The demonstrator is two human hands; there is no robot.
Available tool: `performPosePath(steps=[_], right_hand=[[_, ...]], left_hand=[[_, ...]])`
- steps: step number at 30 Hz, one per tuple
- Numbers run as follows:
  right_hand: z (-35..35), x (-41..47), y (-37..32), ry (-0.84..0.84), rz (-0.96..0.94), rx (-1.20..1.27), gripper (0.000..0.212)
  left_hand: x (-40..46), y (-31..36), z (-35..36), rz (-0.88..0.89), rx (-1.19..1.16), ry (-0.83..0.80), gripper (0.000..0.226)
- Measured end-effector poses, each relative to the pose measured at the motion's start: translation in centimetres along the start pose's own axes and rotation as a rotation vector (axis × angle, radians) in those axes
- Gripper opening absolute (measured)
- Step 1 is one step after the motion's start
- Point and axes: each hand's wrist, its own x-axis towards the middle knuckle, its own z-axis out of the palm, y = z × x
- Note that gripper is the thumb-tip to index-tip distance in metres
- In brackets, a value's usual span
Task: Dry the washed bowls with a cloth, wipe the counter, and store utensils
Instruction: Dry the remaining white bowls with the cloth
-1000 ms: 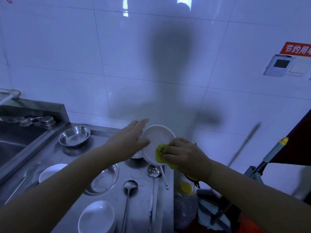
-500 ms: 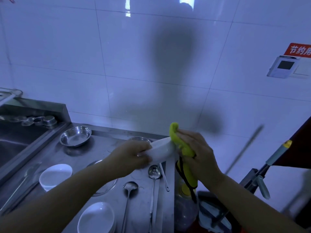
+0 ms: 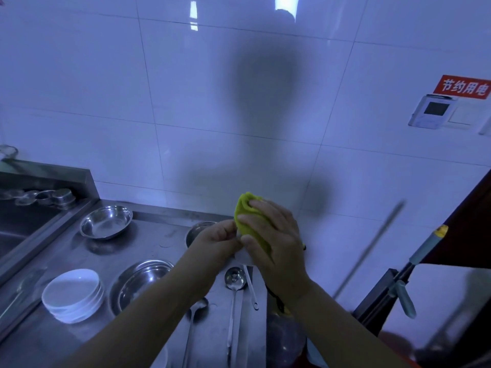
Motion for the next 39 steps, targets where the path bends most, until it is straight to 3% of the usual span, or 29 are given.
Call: performPosePath(steps=[2,4,7,10,14,17,21,28,33,39], right_hand=[[-0.2,1.4,0.0,-0.001,0.183,0.077,0.027],[-0.6,2.8,-0.1,0.013,0.445,0.323,0.018],[-1.3,4.0,0.9,0.038,0.782,0.704,0.029],[-1.2,3.5,1.5,0.074,0.862,0.794,0.033],[-0.6,2.0,2.0,0.160,0.910,0.729,0.032],[-0.8,0.9,2.4,0.158,0.810,0.450,0.024],[-0.3,0.2,1.5,0.123,0.396,0.143,0.030],[-0.3,-1.3,2.6,-0.005,0.053,0.099,0.026],[-0.9,-1.2,4.4,0.027,0.019,0.027,0.024],[1.0,1.2,2.8,0.098,0.253,0.131,0.025]], left_hand=[[-0.1,0.0,0.1,0.033,0.069,0.012,0.018],[-0.1,0.2,0.1,0.057,0.078,0.023,0.019],[0.1,0.4,-0.1,0.073,0.038,0.021,0.024],[0.5,0.3,-0.4,0.039,-0.078,0.040,0.028],[1.4,-0.4,-1.1,-0.004,-0.247,0.077,0.024],[1.9,-0.8,-1.8,0.009,-0.423,0.150,0.027],[2.4,-1.4,-1.9,0.004,-0.457,0.211,0.025],[2.7,-1.2,-2.5,-0.031,-0.504,0.223,0.026],[2.1,-1.7,-2.7,-0.142,-0.533,0.182,0.028],[1.6,-2.3,-2.9,-0.145,-0.446,0.230,0.028]])
